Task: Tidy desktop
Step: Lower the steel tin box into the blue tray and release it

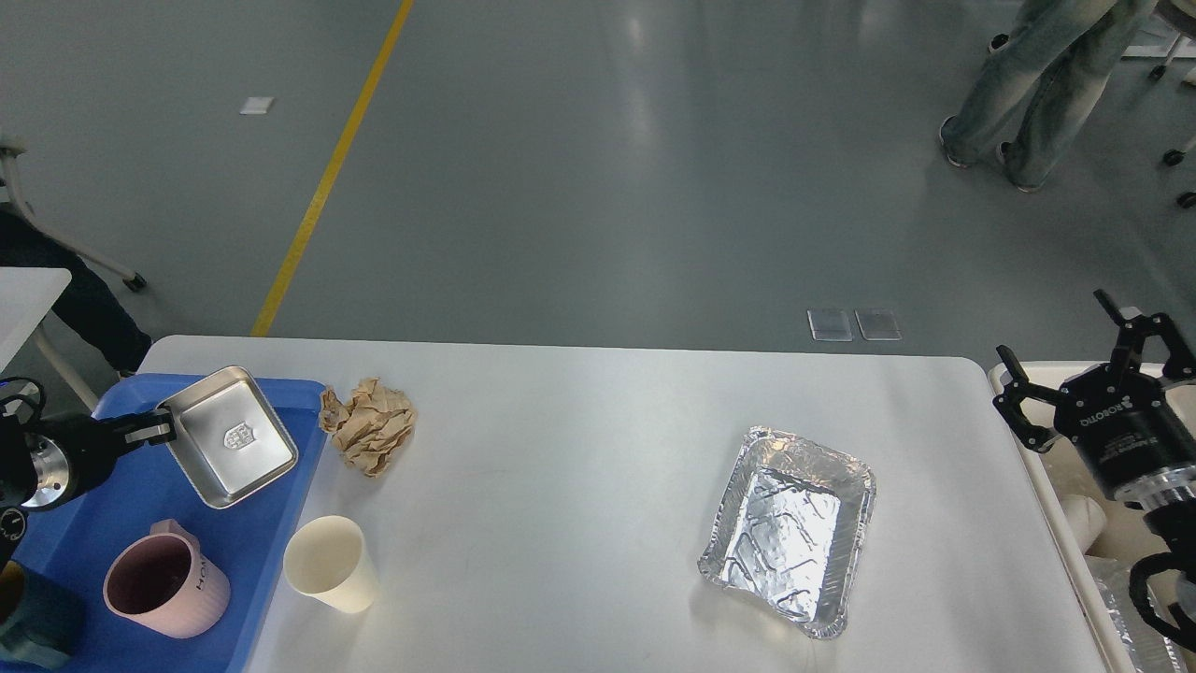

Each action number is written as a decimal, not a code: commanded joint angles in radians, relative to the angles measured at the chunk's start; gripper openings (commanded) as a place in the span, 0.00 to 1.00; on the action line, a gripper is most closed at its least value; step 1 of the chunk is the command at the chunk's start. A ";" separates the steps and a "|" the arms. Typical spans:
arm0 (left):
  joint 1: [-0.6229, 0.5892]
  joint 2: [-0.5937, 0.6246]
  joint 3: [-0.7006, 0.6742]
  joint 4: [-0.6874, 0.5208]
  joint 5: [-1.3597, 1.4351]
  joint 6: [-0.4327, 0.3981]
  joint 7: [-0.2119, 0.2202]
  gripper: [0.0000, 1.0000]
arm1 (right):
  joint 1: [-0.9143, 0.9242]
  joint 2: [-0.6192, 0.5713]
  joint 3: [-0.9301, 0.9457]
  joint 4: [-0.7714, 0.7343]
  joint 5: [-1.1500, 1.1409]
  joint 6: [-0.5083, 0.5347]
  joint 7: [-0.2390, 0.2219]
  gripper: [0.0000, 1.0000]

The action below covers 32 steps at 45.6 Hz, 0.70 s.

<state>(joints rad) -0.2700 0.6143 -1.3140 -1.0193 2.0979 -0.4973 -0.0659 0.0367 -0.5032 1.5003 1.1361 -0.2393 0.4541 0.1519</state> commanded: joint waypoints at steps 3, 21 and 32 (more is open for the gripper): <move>0.003 0.001 0.002 0.001 0.002 0.000 0.005 0.20 | -0.003 0.000 0.000 0.001 0.000 0.000 0.000 1.00; 0.017 -0.001 -0.014 -0.001 -0.056 -0.007 0.005 0.83 | -0.003 0.002 0.000 0.001 0.000 0.000 0.000 1.00; -0.060 0.022 -0.077 -0.001 -0.444 0.006 0.009 0.97 | -0.001 0.002 0.000 0.002 0.000 0.000 0.000 1.00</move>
<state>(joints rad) -0.3031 0.6179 -1.3317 -1.0204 1.8244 -0.5083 -0.0593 0.0338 -0.5016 1.5003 1.1372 -0.2393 0.4541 0.1519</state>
